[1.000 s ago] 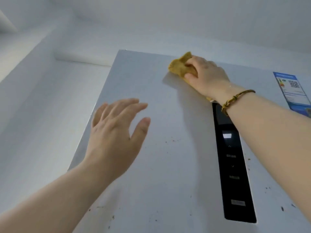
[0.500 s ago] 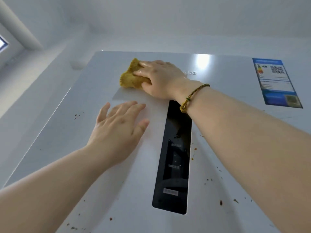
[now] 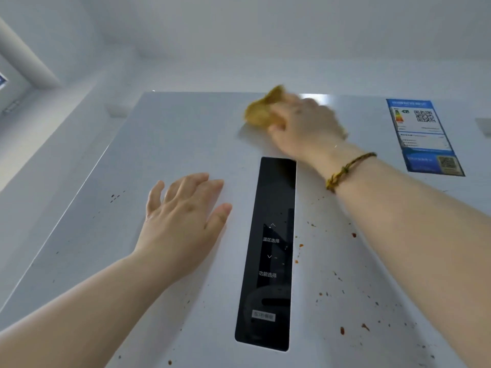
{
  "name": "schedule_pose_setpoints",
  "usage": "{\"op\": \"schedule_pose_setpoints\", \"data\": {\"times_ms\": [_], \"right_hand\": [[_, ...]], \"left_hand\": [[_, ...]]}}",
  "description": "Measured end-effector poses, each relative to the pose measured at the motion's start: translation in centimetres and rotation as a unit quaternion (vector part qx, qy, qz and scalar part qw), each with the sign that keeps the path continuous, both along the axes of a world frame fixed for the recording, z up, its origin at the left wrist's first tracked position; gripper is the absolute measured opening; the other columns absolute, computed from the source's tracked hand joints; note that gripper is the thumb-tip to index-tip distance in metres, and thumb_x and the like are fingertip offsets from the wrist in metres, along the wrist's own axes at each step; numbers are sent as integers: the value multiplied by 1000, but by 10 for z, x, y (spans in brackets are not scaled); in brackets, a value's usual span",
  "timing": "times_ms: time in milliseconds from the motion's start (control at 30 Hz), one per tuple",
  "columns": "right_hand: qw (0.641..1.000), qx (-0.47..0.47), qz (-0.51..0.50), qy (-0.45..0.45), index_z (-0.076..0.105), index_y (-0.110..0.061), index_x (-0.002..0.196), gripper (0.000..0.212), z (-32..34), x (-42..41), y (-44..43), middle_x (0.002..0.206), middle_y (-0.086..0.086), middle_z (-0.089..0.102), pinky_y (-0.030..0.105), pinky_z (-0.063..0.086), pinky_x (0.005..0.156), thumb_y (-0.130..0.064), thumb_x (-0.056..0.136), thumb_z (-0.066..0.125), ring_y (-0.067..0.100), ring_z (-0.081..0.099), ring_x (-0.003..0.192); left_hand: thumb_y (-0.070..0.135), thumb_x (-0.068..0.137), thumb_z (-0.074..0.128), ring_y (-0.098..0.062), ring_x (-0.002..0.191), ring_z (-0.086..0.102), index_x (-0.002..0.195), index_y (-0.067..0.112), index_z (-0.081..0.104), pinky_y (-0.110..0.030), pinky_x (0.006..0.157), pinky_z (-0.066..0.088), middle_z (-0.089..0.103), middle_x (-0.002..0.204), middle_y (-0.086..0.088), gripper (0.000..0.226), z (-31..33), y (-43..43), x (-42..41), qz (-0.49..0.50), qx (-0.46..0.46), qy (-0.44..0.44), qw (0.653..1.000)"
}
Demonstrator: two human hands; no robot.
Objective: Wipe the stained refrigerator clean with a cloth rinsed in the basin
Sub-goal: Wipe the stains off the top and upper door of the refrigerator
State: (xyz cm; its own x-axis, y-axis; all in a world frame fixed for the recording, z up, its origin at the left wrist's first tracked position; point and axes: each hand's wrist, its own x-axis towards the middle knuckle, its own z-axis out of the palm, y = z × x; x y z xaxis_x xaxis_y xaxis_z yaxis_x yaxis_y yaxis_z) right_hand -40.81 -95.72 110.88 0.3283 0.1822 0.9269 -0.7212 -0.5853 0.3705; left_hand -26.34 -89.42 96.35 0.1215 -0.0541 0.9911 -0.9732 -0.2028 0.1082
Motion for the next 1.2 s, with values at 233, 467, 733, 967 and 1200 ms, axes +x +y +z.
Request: {"op": "schedule_pose_setpoints", "data": {"times_ms": [233, 467, 733, 967, 1200], "right_hand": [[999, -4, -38, 31, 34, -32, 139, 45, 15, -17, -9, 153, -4, 21, 42, 26, 108, -38, 94, 35, 28, 29, 134], [993, 29, -21, -114, 40, -20, 133, 39, -6, -3, -3, 149, 7, 26, 42, 24, 103, -27, 96, 31, 30, 29, 129], [999, 25, -32, -20, 34, -30, 139, 43, 21, -56, -20, 152, -4, 23, 42, 25, 106, -35, 96, 35, 28, 27, 134], [952, 124, -53, -276, 35, -14, 136, 42, 25, -74, -33, 148, 12, 26, 45, 24, 104, -28, 97, 27, 34, 28, 130], [995, -51, -35, 77, 35, -31, 139, 54, -18, -60, -32, 152, -7, 22, 39, 19, 110, -46, 87, 31, 21, 25, 137]], "left_hand": [[66, 63, -3, 2, 133, 0, 139, 37, 18, -28, 109, -14, 12, 147, 18, 84, -1, -2, -3, 11, 4, -2, 1000], [68, 57, -7, -3, 135, 4, 138, 37, 22, -26, 108, -14, 16, 147, 16, 91, -3, -1, -1, 14, -8, -4, 1000], [70, 57, -5, -8, 136, 10, 133, 35, 29, -30, 110, -7, 22, 145, 13, 90, -1, -4, -6, 23, -24, 0, 999], [71, 63, 4, -6, 131, 7, 131, 30, 33, -30, 109, -6, 26, 142, 9, 85, 0, -8, -8, 9, -49, 5, 999], [70, 64, 3, -12, 138, 10, 135, 26, 33, -33, 112, -6, 26, 146, 6, 89, -1, -11, -11, 11, -44, 12, 999]]}}
